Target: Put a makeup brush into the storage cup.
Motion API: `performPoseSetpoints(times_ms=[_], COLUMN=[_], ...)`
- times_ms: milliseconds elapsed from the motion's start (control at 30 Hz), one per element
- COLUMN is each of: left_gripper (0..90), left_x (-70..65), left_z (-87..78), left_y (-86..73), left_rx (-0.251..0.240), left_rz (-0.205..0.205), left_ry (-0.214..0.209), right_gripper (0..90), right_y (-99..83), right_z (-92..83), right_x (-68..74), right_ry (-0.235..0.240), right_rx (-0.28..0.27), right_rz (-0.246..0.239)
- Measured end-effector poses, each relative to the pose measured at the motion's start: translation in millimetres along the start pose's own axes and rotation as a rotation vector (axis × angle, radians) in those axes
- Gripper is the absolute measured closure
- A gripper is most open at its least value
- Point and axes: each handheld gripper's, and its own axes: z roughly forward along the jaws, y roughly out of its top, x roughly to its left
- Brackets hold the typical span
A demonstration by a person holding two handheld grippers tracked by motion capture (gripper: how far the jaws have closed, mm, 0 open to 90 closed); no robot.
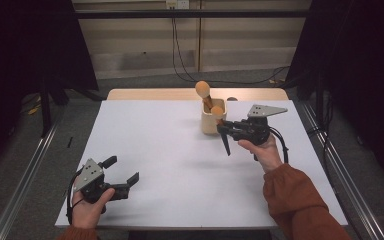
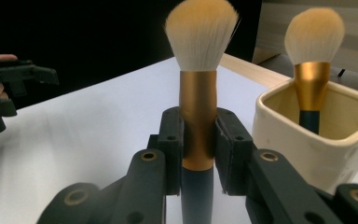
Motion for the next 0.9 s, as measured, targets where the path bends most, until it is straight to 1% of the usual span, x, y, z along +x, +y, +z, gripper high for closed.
performPoseSetpoints(times_ms=[267, 367, 500, 700, 833, 900], left_gripper=[3.3, 3.3, 3.3, 3.4, 3.3, 3.4], left_x=[0.5, 0.7, 0.5, 0.6, 0.9, 1.2], left_z=[-0.7, -0.5, -0.7, -0.8, 0.1, 0.5], left_y=[0.1, 0.1, -0.2, -0.3, -0.6, -0.6], left_rx=[0.002, 0.0, -0.001, 0.0, 0.002, 0.002], left_rz=[-0.003, 0.001, 0.0, -0.001, -0.001, 0.001], left_ry=[0.004, 0.002, -0.001, 0.001, -0.001, -0.002], right_gripper=[74.6, 74.6, 74.6, 74.6, 74.6, 74.6], right_y=[15.1, 22.5, 29.1, 43.7, 55.5, 59.7], right_z=[0.9, 2.6, 4.0, 3.9, 5.1, 6.3], right_x=[-5.2, -10.6, -18.4, -22.7, -25.1, -25.2], right_ry=[-0.02, -0.039, -0.056, -0.075, -0.077, -0.083], right_rx=[-0.035, -0.036, -0.051, -0.066, -0.077, -0.072], right_rz=[-0.003, -0.012, 0.002, -0.005, -0.013, -0.023])
